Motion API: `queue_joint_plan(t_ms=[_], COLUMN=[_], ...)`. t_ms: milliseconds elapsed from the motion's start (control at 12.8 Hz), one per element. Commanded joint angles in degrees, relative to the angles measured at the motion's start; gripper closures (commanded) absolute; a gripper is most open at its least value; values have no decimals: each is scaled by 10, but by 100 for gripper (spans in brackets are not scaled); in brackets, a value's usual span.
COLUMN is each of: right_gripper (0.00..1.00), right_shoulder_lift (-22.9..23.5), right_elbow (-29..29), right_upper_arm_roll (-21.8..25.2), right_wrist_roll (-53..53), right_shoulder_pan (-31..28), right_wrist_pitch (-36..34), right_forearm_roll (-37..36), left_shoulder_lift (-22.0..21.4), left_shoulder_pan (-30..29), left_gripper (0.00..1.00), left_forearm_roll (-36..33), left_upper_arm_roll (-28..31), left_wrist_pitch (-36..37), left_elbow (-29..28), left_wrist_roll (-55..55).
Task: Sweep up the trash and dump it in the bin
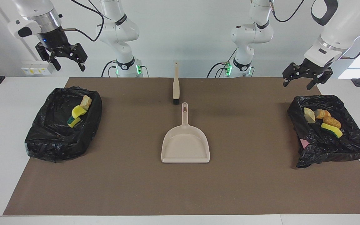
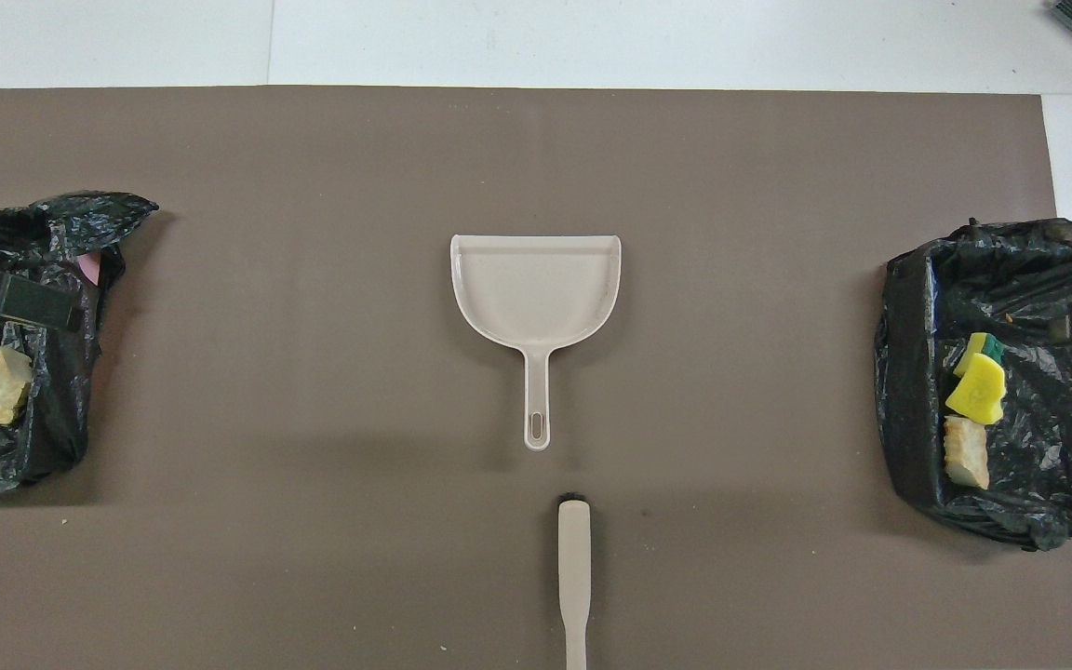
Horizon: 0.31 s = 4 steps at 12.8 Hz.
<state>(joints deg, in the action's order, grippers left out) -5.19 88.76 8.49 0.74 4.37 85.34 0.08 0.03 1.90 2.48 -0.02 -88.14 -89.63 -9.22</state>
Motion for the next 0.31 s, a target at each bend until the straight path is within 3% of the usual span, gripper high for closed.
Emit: queue_joint_plan(t_ms=[0,234], right_gripper=[0,0], right_shoulder_lift=[-6,-6], right_elbow=[5,4], right_upper_arm_roll=[-3,-3], right_wrist_roll=[10,8], right_shoulder_pan=[-2,-2], right_wrist_pitch=[-6,-5], right_forearm_roll=[-1,-3], left_shoulder_lift=[-9,-12], left_shoulder_pan=[-5,-8], left_gripper=[0,0], left_forearm_roll=[-6,-6], left_upper_arm_roll=[-2,-2], left_wrist_pitch=[8,9], left_elbow=[-6,-7], left_wrist_roll=[-8,-7])
